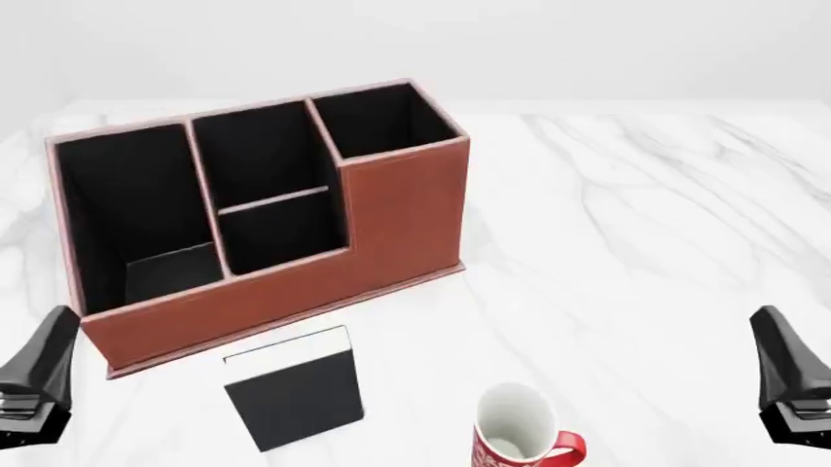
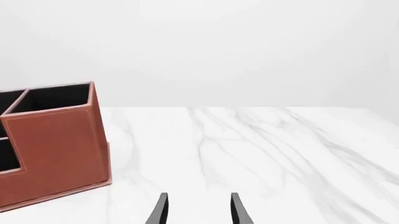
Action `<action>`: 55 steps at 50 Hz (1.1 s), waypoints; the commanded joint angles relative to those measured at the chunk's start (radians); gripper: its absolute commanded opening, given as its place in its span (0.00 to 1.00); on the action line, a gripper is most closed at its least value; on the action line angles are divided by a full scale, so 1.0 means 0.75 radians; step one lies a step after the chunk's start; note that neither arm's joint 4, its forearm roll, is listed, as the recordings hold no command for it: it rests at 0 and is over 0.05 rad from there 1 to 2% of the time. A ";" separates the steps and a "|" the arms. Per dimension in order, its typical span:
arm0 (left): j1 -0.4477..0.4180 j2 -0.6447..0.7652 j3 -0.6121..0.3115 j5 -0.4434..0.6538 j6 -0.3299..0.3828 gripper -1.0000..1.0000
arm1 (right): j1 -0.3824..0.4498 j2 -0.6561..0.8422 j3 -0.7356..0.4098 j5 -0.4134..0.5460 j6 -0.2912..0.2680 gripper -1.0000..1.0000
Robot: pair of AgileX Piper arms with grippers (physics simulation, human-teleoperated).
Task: Pick up the book and place it in the front compartment of the caddy.
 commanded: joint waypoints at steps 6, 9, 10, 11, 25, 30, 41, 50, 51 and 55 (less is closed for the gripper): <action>0.026 0.002 -0.019 0.028 -0.031 1.00 | 0.000 0.003 -0.005 0.002 0.001 1.00; 0.031 0.028 -0.015 0.024 -0.019 1.00 | -0.001 0.003 -0.005 0.003 0.003 1.00; 0.028 0.089 -0.010 -0.030 -0.018 1.00 | -0.001 0.003 -0.006 0.003 0.003 1.00; 0.035 0.152 -0.005 -0.089 -0.013 1.00 | -0.001 0.002 -0.006 0.004 0.002 1.00; 0.038 0.206 -0.001 -0.137 0.008 1.00 | -0.001 0.002 -0.006 0.004 0.002 1.00; 0.025 0.198 -0.002 -0.125 -0.006 1.00 | -0.001 0.002 -0.006 0.004 0.002 1.00; -0.038 0.182 -0.228 0.146 0.051 1.00 | -0.001 0.002 -0.006 0.004 0.002 1.00; -0.329 0.269 -0.406 0.263 0.190 1.00 | -0.001 0.002 -0.006 0.004 0.002 1.00; -0.341 0.288 -0.435 0.274 0.221 1.00 | 0.000 0.002 -0.006 0.004 0.002 1.00; -0.419 0.354 -0.535 0.330 0.231 1.00 | -0.001 0.002 -0.006 0.004 0.002 1.00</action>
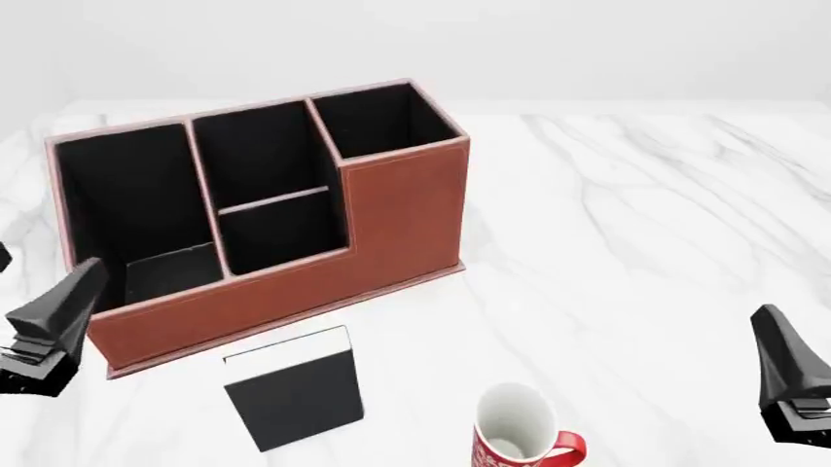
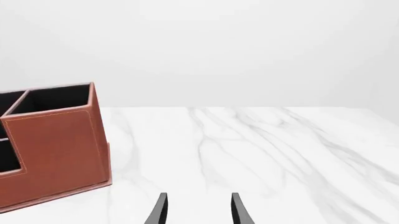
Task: Pick up the book and place it in the front compartment of the caddy.
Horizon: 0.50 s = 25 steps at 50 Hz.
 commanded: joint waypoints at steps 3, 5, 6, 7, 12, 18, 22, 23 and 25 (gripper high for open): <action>-0.274 0.089 -0.279 0.258 0.137 1.00 | 0.001 0.000 0.002 -0.003 -0.001 1.00; -0.312 0.149 -0.327 0.288 0.121 1.00 | 0.001 0.000 0.002 -0.003 -0.001 1.00; -0.319 0.175 -0.346 0.301 0.122 1.00 | 0.000 0.000 0.002 -0.002 -0.001 1.00; -0.343 0.200 -0.370 0.322 0.136 1.00 | 0.001 0.000 0.002 -0.002 -0.001 1.00; -0.386 0.272 -0.479 0.417 0.207 1.00 | 0.000 0.000 0.002 -0.003 -0.001 1.00; -0.511 0.362 -0.607 0.559 0.294 1.00 | 0.000 0.000 0.002 -0.002 -0.001 1.00; -0.581 0.425 -0.689 0.657 0.352 1.00 | 0.001 0.000 0.002 -0.003 -0.001 1.00; -0.583 0.427 -0.736 0.692 0.372 1.00 | 0.000 0.000 0.002 -0.002 0.000 1.00; -0.589 0.457 -0.809 0.737 0.382 1.00 | 0.000 0.000 0.002 -0.003 -0.001 1.00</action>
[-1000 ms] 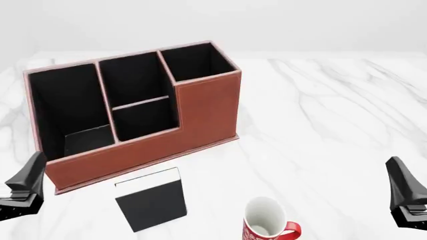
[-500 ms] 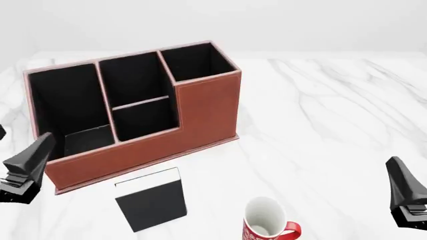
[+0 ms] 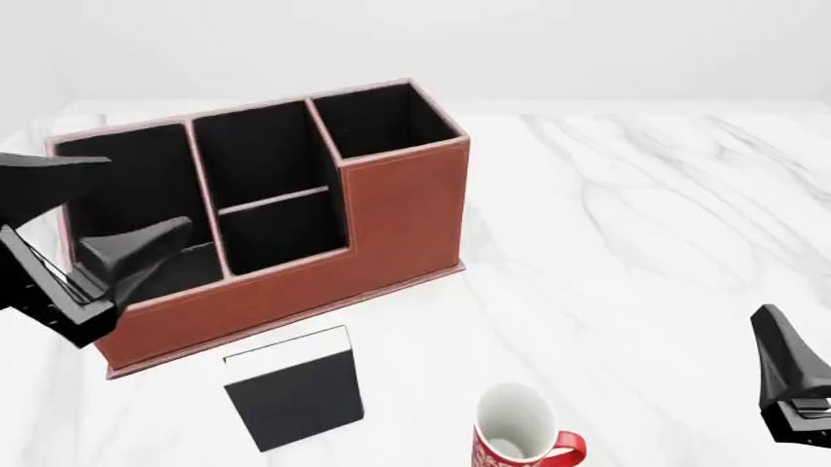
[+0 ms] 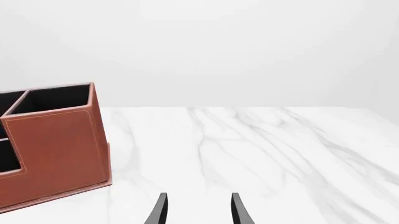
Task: Pick up the book and place it in the front compartment of the caddy.
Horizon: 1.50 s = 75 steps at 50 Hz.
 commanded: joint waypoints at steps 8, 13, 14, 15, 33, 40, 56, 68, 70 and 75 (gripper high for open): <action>-0.257 0.169 -0.335 0.434 0.223 1.00 | 0.000 0.000 0.002 -0.003 -0.001 1.00; -0.252 0.242 -0.374 0.522 0.322 1.00 | 0.000 0.000 0.002 -0.003 -0.001 1.00; -0.249 0.250 -0.383 0.534 0.332 1.00 | 0.000 0.000 0.002 -0.003 -0.001 1.00; -0.241 0.263 -0.389 0.549 0.354 1.00 | 0.001 0.000 0.002 -0.003 -0.001 1.00; -0.181 0.384 -0.433 0.741 0.489 1.00 | 0.000 0.000 0.002 -0.003 -0.001 1.00; -0.254 0.448 -0.502 0.801 0.449 1.00 | 0.000 0.000 0.002 -0.002 -0.001 1.00; -0.200 0.473 -0.331 0.754 0.512 1.00 | 0.000 0.000 0.002 -0.002 -0.001 1.00; -0.218 0.507 -0.274 0.707 0.505 1.00 | 0.000 0.000 0.002 -0.003 -0.001 1.00; -0.222 0.512 -0.270 0.700 0.501 1.00 | 0.000 0.000 0.002 -0.002 0.000 1.00; -0.264 0.538 -0.226 0.648 0.449 1.00 | 0.001 0.000 0.002 -0.003 -0.001 1.00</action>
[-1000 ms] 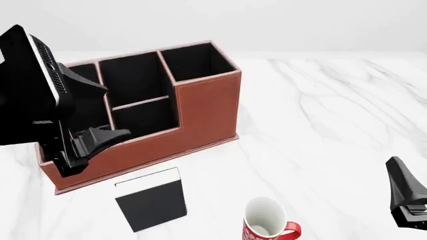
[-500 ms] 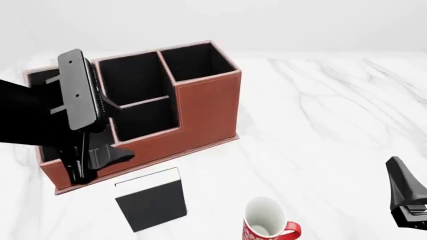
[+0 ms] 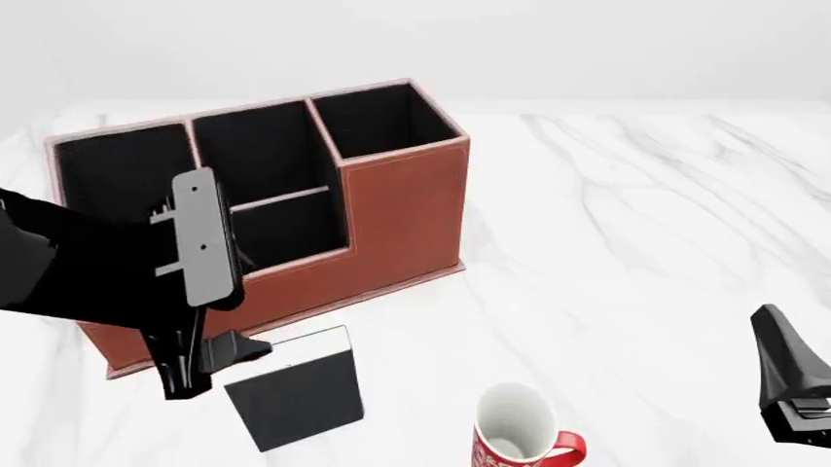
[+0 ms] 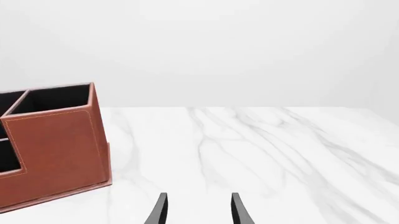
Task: Pick up the book and place it in the front compartment of the caddy.
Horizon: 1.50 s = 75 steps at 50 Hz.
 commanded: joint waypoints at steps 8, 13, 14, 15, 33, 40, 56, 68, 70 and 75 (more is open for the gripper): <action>-0.088 -0.036 0.078 -0.027 -0.078 1.00 | 0.000 0.000 0.002 -0.002 0.000 1.00; -0.105 -0.012 0.085 -0.051 -0.094 1.00 | 0.000 0.000 0.002 -0.003 -0.001 1.00; -0.105 -0.012 0.085 -0.051 -0.094 1.00 | 0.001 0.000 0.002 -0.003 -0.001 1.00; -0.108 -0.005 0.085 -0.055 -0.098 1.00 | 0.001 0.000 0.002 -0.003 -0.001 1.00; -0.122 0.013 0.103 -0.088 -0.128 1.00 | -0.001 0.000 0.002 -0.003 -0.001 1.00; -0.111 0.011 0.115 -0.102 -0.125 1.00 | -0.001 0.000 0.003 -0.003 -0.001 1.00; -0.130 0.041 0.156 -0.170 -0.165 1.00 | -0.001 0.001 0.003 -0.004 -0.001 1.00; -0.137 0.057 0.175 -0.204 -0.181 1.00 | -0.001 0.002 0.003 -0.005 -0.001 1.00; -0.140 0.061 0.181 -0.211 -0.187 1.00 | -0.001 0.002 0.003 -0.004 -0.001 1.00; -0.144 0.074 0.200 -0.235 -0.197 1.00 | -0.001 0.001 0.003 -0.004 -0.001 1.00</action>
